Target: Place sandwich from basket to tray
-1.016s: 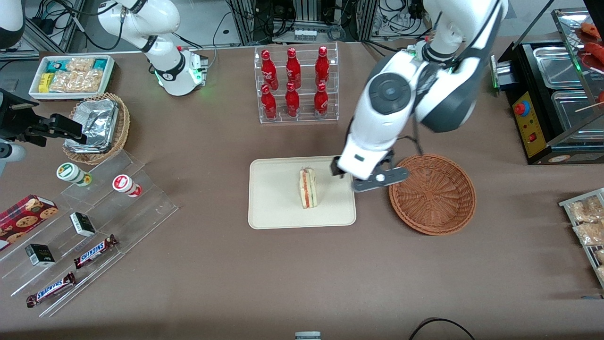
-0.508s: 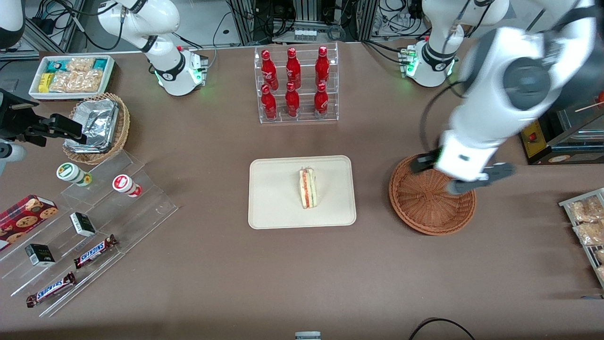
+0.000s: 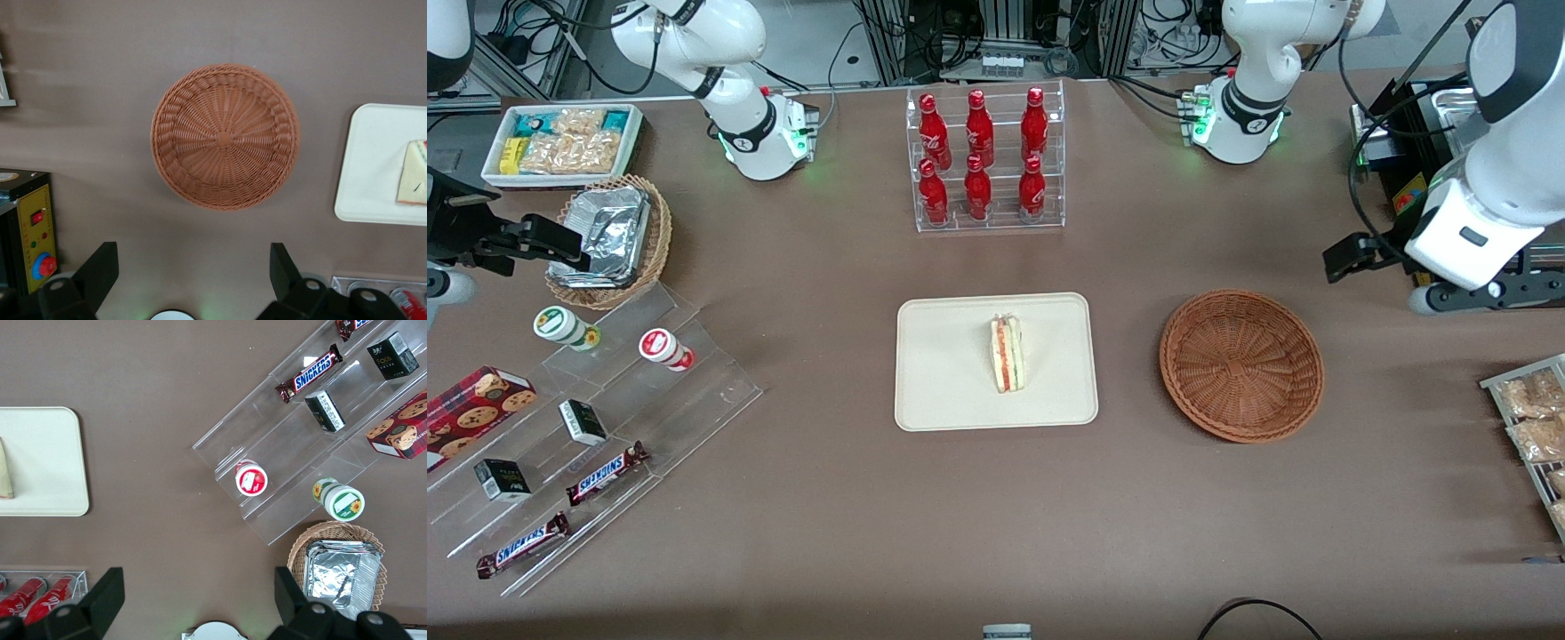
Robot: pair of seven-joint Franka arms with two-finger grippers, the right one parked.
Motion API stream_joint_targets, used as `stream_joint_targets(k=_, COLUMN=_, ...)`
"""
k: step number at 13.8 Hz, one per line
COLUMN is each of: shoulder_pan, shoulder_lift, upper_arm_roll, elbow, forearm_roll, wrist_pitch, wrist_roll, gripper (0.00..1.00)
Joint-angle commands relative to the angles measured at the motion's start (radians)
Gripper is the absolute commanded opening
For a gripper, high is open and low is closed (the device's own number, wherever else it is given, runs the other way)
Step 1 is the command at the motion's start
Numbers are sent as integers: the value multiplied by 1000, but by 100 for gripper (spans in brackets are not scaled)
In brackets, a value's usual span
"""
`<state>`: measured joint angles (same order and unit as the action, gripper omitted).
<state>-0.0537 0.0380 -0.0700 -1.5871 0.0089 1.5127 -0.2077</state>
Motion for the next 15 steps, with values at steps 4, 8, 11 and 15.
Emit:
stream_joint_targets(k=4, shoulder_pan=20, shoulder_lift=-78, upper_arm_roll=1, elbow=-56, forearm_roll=-10, wrist_pitch=12, wrist_roll=140, gripper=100)
stream_joint_targets(k=8, shoulder_pan=20, shoulder_lift=-34, upper_arm_roll=33, elbow=22, forearm_roll=-44, wrist_pitch=1, wrist_roll=133, gripper=100)
stream_joint_targets(k=11, shoulder_pan=11, shoulder_lift=-33, upper_arm_roll=35, elbow=41, forearm_roll=-34, wrist_pitch=-13, wrist_roll=151, gripper=100)
stream_joint_targets(k=15, shoulder_pan=9, shoulder_lift=-38, upper_arm_roll=33, elbow=33, forearm_roll=20, wrist_pitch=38, wrist_roll=151, gripper=100)
